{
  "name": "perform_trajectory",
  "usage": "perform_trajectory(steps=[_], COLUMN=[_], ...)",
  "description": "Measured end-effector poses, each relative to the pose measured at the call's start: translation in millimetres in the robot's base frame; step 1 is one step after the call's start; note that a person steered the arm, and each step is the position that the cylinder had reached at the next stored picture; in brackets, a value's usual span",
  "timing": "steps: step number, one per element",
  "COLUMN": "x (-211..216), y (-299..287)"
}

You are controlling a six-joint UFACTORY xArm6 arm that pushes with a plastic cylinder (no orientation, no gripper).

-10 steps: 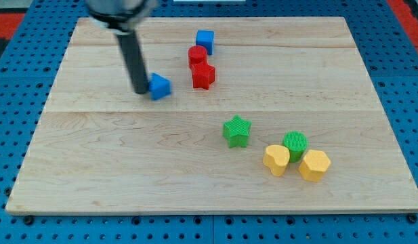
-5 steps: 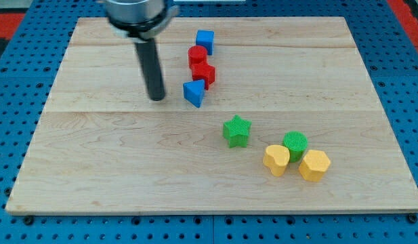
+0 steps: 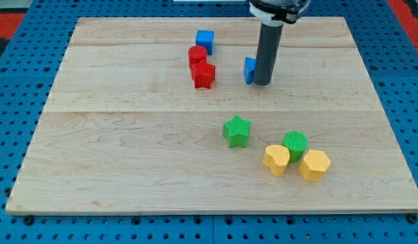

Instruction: Place the triangle parallel to the right of the red circle

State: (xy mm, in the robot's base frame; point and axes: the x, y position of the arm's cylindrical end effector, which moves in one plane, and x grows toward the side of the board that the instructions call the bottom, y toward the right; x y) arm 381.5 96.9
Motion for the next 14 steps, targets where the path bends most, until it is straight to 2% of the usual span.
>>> perform_trajectory(steps=[1,2,4,5,7,8,9,12,14], x=[40,28,-44,-57,-58,-82,-114,-109,-97], y=[13,-17,-30,-42,33,54,29,-33,-20])
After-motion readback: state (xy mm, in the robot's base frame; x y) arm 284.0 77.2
